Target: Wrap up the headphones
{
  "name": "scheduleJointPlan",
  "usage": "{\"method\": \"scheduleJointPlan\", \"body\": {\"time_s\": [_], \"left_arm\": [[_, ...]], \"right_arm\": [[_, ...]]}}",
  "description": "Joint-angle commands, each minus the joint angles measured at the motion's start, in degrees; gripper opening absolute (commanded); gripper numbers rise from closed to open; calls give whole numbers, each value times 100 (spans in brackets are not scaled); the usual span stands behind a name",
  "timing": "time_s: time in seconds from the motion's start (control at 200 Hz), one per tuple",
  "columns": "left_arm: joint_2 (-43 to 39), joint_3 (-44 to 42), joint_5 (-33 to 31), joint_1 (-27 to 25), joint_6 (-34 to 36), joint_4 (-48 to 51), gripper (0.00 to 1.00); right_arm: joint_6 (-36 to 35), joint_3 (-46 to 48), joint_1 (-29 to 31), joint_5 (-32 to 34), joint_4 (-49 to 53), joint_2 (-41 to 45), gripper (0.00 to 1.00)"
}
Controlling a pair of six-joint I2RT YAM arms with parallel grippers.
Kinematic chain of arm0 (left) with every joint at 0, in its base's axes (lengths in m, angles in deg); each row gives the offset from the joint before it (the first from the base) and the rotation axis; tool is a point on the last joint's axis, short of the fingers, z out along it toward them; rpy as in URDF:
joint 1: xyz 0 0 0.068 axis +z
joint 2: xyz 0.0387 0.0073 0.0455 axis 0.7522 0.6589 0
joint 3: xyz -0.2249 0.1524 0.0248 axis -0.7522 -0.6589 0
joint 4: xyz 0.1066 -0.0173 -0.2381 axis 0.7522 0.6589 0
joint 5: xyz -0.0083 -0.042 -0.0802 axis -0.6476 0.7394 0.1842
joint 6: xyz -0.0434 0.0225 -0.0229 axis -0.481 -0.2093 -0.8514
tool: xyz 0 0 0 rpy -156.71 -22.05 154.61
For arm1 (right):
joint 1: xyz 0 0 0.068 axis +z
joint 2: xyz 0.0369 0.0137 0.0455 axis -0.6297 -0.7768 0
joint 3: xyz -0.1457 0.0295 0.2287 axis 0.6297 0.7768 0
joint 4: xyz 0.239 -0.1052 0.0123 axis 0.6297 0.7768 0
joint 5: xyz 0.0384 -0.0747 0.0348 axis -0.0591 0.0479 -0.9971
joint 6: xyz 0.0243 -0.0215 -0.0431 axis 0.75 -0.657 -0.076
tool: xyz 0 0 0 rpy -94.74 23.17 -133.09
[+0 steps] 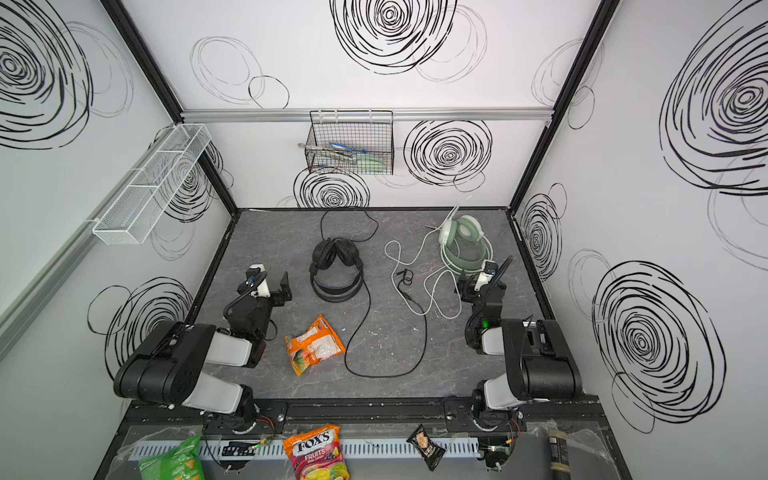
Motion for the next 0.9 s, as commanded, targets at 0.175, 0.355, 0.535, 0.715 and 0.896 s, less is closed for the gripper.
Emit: {"method": "scheduleJointPlan", "body": {"time_s": [0.175,0.355,0.535,0.715,0.896], "left_arm": [[-52,126,67,34,27,-342,96],[-53,124,67,33,27,-342,96],[-55,125,67,25,31,-343,96],[-55,121,67,26,30,-347,96],[-57,127,118,60,14,-350,96]], "right_arm": [[48,-63,-9,0,-114,46,97],[50,-68,-12,-1,-112,44,97],[45,-63,-13,-3,-119,46,97],[44,-72,-14,-3,-104,41,97],[50,-81,-14,-3,-93,30,97]]}}
